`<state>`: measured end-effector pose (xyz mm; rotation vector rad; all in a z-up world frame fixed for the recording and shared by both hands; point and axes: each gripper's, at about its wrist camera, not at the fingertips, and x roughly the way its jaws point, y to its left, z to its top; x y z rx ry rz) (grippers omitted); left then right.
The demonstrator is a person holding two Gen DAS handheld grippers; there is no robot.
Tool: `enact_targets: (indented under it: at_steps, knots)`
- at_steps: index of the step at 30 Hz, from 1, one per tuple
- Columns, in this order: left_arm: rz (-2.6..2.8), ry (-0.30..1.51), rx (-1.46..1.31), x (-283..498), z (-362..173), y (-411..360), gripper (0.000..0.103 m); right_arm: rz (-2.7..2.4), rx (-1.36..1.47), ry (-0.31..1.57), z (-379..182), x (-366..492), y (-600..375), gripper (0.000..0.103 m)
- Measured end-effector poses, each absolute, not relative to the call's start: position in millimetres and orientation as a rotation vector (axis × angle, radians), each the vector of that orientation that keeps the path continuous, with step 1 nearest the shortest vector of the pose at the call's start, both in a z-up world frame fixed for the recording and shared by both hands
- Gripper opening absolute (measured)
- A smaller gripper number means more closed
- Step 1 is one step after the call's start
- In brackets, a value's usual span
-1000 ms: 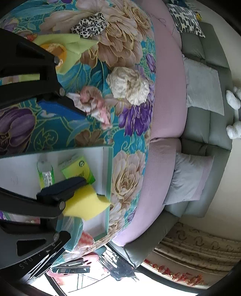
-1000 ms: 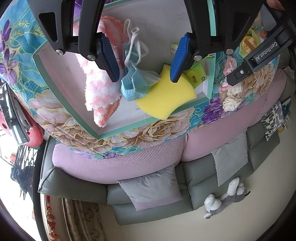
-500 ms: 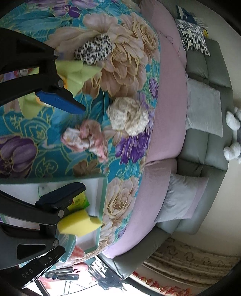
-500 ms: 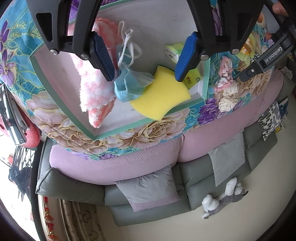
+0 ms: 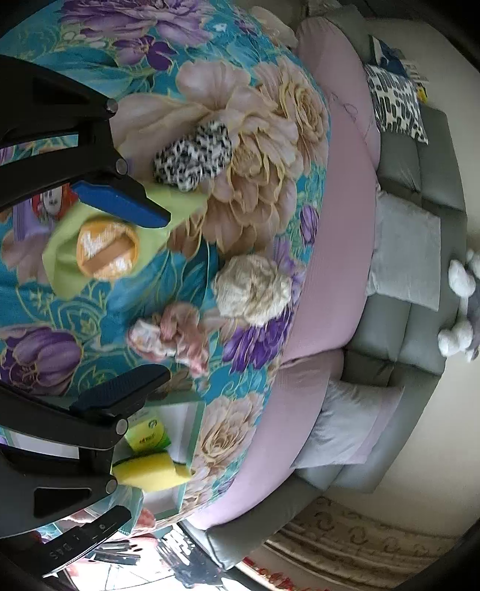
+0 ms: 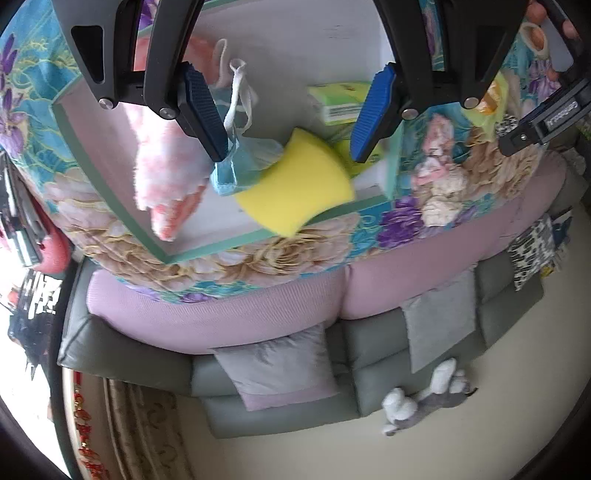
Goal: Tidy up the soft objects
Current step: 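Move both tools back over the pile toward the orange pad and green cloth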
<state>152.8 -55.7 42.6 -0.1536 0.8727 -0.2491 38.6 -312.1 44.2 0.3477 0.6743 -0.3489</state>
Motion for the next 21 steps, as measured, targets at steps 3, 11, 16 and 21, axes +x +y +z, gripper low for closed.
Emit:
enact_targets:
  at_steps: [3, 11, 16, 21]
  knots:
    - [-0.221, 0.879, -0.164, 154.1, 44.3, -42.9, 0.077, -0.349, 0.318, 0.656, 49.4, 39.8, -303.3, 0.072]
    - [-0.124, 0.867, -0.189, 154.7, 52.2, 3.2, 0.077, -0.26, 0.243, 0.643, 59.2, 49.4, -267.0, 0.073]
    - [-0.071, 0.872, -0.241, 154.5, 50.2, 35.7, 0.077, -0.156, 0.209, 0.654, 59.6, 60.3, -231.6, 0.074]
    - [-0.03, 0.921, -0.25, 155.3, 35.4, 58.0, 0.077, -0.067, 0.177, 0.702, 48.3, 74.4, -195.3, 0.074]
